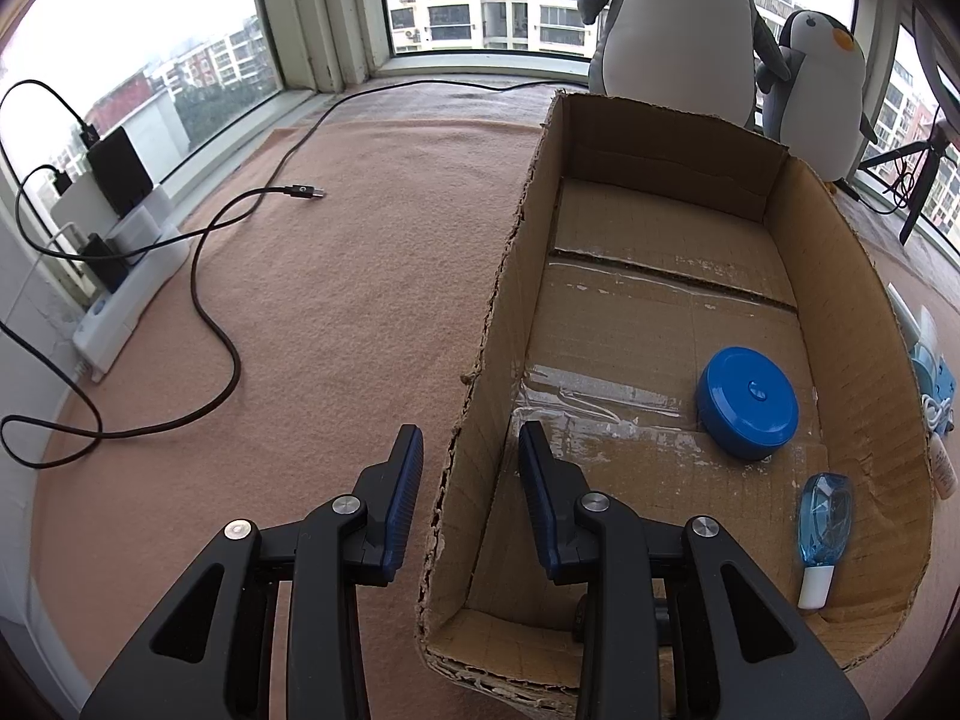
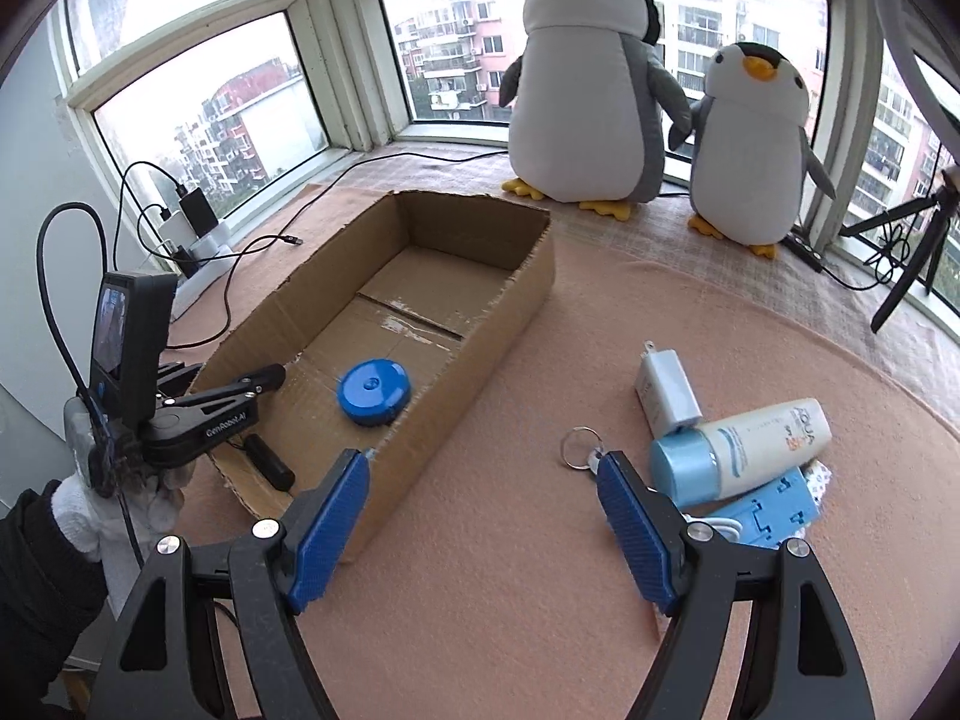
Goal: Organize rigid objects
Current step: 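Move the right gripper back to the items and grasp the pink lotion bottle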
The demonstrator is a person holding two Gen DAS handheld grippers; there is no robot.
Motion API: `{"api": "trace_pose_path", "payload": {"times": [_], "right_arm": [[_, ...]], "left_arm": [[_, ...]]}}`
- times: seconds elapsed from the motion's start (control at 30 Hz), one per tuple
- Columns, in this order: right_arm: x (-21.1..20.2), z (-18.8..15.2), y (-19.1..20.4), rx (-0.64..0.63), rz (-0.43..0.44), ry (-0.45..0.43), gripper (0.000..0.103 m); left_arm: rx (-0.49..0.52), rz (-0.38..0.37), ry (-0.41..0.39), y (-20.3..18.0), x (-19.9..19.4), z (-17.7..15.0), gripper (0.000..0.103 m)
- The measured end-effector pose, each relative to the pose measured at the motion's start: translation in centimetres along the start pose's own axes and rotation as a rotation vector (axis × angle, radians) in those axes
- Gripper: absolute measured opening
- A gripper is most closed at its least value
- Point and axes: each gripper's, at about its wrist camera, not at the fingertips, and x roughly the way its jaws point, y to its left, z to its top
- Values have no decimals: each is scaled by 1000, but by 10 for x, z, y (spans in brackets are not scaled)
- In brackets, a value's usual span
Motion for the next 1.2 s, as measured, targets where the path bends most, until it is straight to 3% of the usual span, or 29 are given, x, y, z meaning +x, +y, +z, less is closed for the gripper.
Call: {"api": "trace_pose_path", "payload": {"times": [0.23,0.5,0.73,0.9,0.97,1.1,1.2], "right_arm": [[-4,-29,-55,92,-36,42,75],[3,-49,-79,95,-75,93,74],[21,-52,-81,83,-57,144,57],[32,-50,-80,72,-61,167,52],[38,-50,-80,70,-61,181,44],[45,-50,-77,58,-65,200,39],[47,-50,-74,39,-77,208,30]], "left_arm": [[2,1,0,1,1,0,31],[4,2,0,1,1,0,31],[4,2,0,1,1,0,31],[4,3,0,0,1,0,31],[4,3,0,0,1,0,31],[4,3,-1,0,1,0,31],[4,3,-1,1,1,1,31]]}}
